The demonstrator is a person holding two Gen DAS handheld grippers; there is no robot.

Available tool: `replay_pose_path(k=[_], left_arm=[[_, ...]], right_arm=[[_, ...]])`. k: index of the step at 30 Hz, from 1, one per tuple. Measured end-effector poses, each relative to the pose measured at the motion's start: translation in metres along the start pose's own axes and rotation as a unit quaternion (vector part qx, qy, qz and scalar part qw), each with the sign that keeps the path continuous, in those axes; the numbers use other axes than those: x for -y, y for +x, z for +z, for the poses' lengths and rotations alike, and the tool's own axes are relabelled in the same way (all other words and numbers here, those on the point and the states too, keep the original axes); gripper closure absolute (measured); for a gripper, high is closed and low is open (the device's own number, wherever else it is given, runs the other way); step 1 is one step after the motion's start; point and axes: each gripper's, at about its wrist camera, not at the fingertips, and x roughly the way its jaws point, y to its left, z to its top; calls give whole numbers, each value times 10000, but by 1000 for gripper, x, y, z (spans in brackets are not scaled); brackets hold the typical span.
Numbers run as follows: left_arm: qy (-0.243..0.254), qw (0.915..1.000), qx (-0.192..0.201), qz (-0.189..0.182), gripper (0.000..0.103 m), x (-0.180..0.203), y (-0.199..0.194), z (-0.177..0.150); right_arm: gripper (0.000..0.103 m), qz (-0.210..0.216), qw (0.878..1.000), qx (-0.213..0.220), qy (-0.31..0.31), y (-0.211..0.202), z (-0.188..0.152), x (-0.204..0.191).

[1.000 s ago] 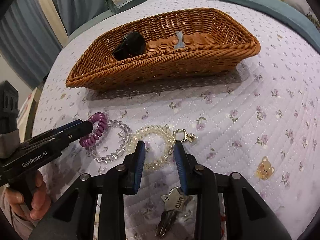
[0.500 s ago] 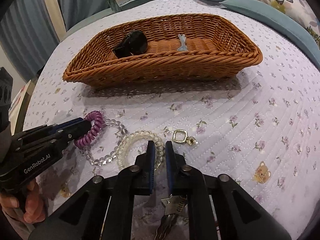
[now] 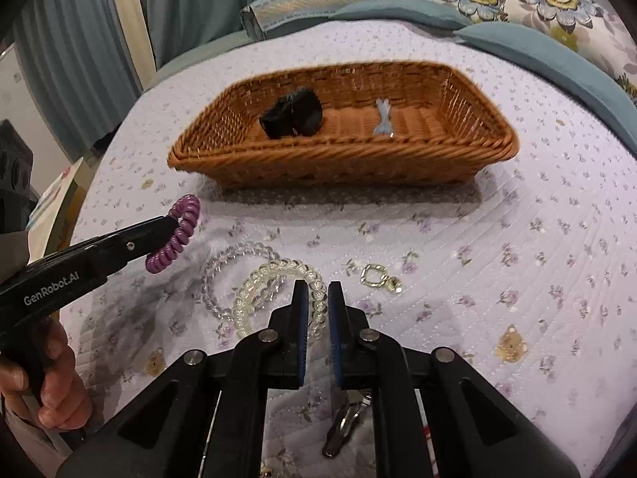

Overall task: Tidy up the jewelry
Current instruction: 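Grasp the purple coil hair tie with the left tool while the right tool grasps a bead bracelet, then lower the hair tie and bracelet into the basket and open both tools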

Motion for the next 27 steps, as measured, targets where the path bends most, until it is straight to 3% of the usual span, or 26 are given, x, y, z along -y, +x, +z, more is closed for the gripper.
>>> replay_pose_path(k=[7,14,21,27], left_arm=[[-13,9994,285,-187,93,7,-20,10],[111,9986,477,-204,93,24,-23,47],[357,9980,494,-165,93,48,17,97],[506,9985,161,-117,93,58,68,111]], right_arm=[[91,32,9988,455,158,-31,12,10],[91,-69,9957,856,350,-54,61,27],[91,-380,9942,915,407,-28,120,56],[91,-431,9947,758,543,7,146,80]])
